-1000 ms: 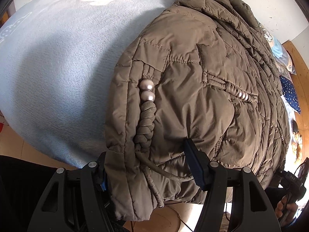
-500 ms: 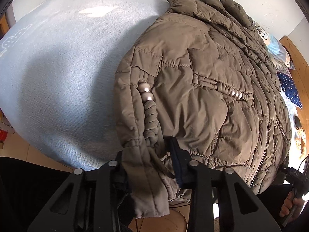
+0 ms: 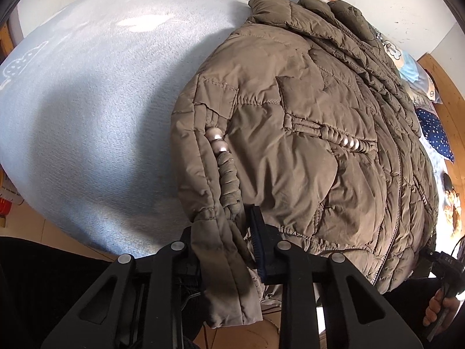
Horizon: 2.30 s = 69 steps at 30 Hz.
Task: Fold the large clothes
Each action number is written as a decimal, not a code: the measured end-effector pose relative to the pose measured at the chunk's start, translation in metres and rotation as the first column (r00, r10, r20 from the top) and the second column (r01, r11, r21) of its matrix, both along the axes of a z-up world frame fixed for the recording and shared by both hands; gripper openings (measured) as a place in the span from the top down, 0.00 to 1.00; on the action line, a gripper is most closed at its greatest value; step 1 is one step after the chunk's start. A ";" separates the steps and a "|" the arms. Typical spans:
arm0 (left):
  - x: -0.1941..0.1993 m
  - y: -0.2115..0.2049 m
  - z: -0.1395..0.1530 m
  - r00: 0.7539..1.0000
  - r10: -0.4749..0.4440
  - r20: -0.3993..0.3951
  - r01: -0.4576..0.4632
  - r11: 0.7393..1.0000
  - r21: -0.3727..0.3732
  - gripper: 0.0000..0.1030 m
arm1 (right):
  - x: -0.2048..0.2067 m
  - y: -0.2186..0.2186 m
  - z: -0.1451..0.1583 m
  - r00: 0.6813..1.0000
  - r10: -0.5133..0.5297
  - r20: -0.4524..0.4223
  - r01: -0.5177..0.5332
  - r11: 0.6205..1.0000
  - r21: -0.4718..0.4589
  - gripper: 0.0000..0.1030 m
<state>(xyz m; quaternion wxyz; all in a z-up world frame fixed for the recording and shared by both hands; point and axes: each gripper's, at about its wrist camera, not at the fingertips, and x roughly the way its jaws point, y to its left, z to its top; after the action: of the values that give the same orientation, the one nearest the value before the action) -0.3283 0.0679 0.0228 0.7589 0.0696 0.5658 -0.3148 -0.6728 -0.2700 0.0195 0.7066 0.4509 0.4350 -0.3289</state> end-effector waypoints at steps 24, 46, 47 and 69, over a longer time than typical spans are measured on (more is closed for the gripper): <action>-0.011 -0.004 0.010 0.995 -0.024 0.099 0.021 0.999 0.033 0.81 | 0.007 0.011 0.013 0.996 0.081 0.022 -0.078 0.992 -0.095 0.80; -0.001 0.029 0.006 0.987 0.062 -0.151 -0.064 0.998 -0.003 0.65 | -0.002 0.013 0.002 1.000 0.016 -0.018 -0.015 0.998 0.069 0.53; -0.002 0.031 0.007 0.987 0.060 -0.146 -0.061 0.998 0.003 0.63 | -0.002 0.017 0.000 1.000 0.016 -0.018 -0.014 0.996 0.088 0.48; -0.009 0.025 -0.009 0.997 0.038 -0.063 -0.033 0.996 0.080 0.78 | -0.018 0.030 -0.009 1.000 -0.019 0.014 0.017 0.996 0.085 0.86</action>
<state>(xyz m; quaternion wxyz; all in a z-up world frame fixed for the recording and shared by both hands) -0.3369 0.0929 0.0141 0.7424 0.0795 0.6031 -0.2808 -0.6909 -0.2401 0.0107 0.6870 0.4868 0.4393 -0.3132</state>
